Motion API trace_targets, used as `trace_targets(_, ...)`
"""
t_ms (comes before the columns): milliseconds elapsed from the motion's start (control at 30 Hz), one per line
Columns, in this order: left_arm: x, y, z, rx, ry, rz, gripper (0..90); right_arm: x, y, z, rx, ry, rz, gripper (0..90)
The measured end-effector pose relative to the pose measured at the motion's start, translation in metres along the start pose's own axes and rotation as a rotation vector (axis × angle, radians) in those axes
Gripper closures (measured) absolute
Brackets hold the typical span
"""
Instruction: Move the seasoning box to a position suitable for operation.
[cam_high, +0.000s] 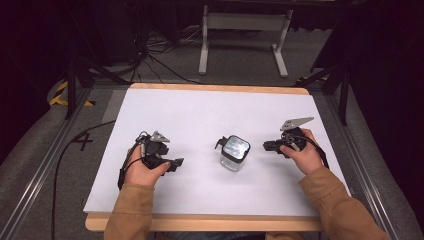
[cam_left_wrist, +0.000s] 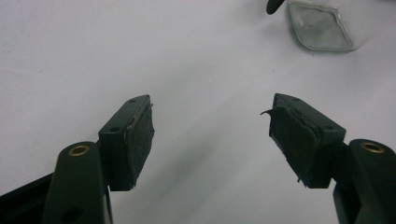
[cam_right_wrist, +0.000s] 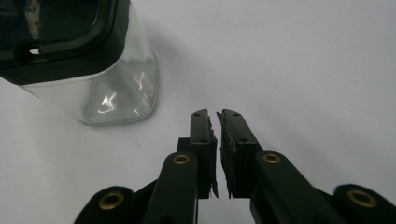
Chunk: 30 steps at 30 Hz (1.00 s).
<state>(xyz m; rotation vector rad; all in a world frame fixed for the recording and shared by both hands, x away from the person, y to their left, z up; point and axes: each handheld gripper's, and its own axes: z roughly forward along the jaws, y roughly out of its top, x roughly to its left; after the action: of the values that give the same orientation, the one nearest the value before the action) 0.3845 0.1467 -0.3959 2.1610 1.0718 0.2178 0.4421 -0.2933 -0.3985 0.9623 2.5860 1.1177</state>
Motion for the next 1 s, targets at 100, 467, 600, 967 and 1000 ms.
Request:
trace_targets(100, -0.002, 0.0, -0.003, -0.009, -0.001, 0.0, 31.1, 0.001, 0.002, 0.001, -0.014, 0.005, -0.01, 84.9)
trace_targets(467, -0.005, -0.01, -0.016, -0.034, 0.011, -0.018, 31.4, 0.012, 0.016, 0.02, -0.05, 0.074, -0.048, 85.0)
trace_targets(600, -0.004, -0.013, -0.018, -0.026, 0.013, -0.024, 31.3, 0.018, 0.019, 0.028, -0.05, 0.076, -0.079, 85.1)
trace_targets(967, -0.004, -0.015, -0.018, -0.022, 0.02, -0.022, 31.4, 0.023, 0.018, 0.048, 0.005, 0.085, -0.1, 86.3)
trace_targets(1000, -0.004, -0.015, -0.017, -0.021, 0.017, -0.026, 31.3, 0.023, 0.018, 0.049, 0.008, 0.087, -0.102, 86.6)
